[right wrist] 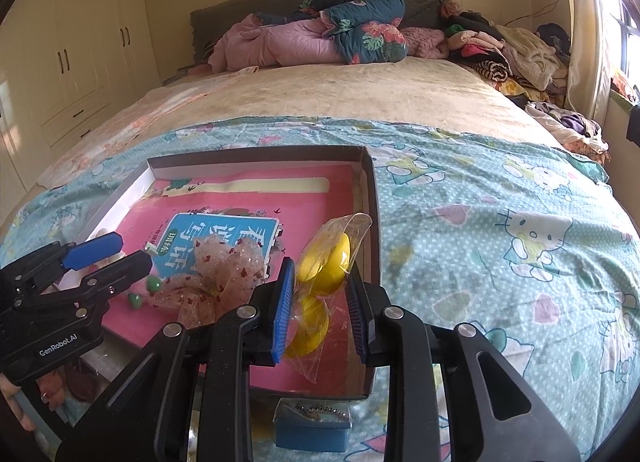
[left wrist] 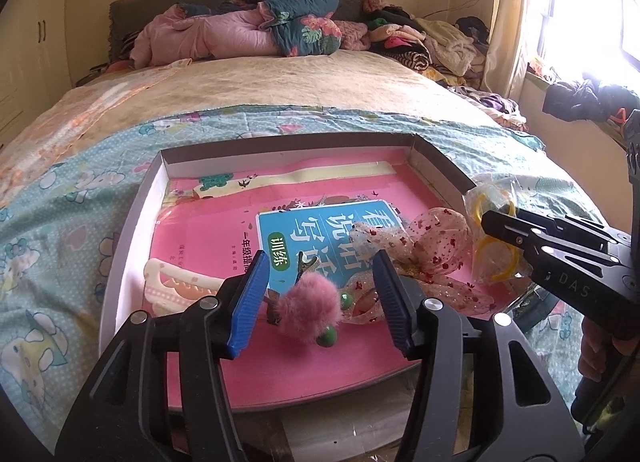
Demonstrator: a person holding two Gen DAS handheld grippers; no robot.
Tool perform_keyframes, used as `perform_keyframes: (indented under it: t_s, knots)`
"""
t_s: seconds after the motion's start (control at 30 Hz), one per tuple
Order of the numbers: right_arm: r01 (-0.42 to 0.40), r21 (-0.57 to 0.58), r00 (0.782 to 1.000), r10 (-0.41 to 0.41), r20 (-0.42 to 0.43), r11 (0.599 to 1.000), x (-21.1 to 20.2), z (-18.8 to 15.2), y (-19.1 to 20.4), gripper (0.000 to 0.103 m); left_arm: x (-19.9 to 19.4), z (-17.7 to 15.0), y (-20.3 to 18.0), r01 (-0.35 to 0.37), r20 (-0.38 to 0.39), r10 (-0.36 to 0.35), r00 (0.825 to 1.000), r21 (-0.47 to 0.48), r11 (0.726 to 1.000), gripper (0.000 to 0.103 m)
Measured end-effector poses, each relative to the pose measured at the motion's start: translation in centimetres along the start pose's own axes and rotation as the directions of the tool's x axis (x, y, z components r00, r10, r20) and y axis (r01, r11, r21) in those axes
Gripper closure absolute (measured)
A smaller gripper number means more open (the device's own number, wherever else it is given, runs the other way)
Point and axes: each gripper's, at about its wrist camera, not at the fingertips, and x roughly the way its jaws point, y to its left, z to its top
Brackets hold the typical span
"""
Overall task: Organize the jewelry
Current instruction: 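Carry the pom-pom and earrings into the box while both tools open to release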
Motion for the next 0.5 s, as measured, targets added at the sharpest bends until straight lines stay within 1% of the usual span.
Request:
perform_keyframes:
  t_s: [0.03, 0.1, 0.2, 0.3, 0.43, 0.5]
  knots:
    - [-0.003, 0.001, 1.0, 0.003, 0.001, 1.0, -0.1, 0.0, 0.0, 0.076, 0.0, 0.1, 0.1, 0.002, 0.002, -0.002, 1.0, -0.004, 1.0, 0.057]
    - [-0.004, 0.0, 1.0, 0.004, 0.004, 1.0, -0.3, -0.1, 0.1, 0.072, -0.3, 0.0, 0.2, 0.002, 0.007, -0.002, 1.0, -0.009, 1.0, 0.056]
    - [-0.002, -0.003, 1.0, 0.002, 0.012, 1.0, -0.7, -0.3, 0.2, 0.07, -0.6, -0.1, 0.3, 0.002, 0.012, -0.002, 1.0, -0.014, 1.0, 0.053]
    - [-0.004, 0.008, 1.0, 0.004, 0.02, 1.0, -1.3, -0.5, 0.1, 0.06, -1.0, -0.2, 0.3, 0.001, 0.019, -0.001, 1.0, -0.02, 1.0, 0.052]
    - [-0.002, 0.017, 0.999, 0.002, 0.032, 1.0, -2.2, -0.8, 0.1, 0.057, -1.8, -0.2, 0.3, -0.001, 0.034, 0.002, 0.999, -0.025, 1.0, 0.048]
    - [-0.001, 0.021, 0.999, 0.0, 0.041, 1.0, -2.8, -1.1, 0.1, 0.054, -2.2, -0.3, 0.3, 0.001, 0.041, 0.0, 0.999, -0.027, 1.0, 0.046]
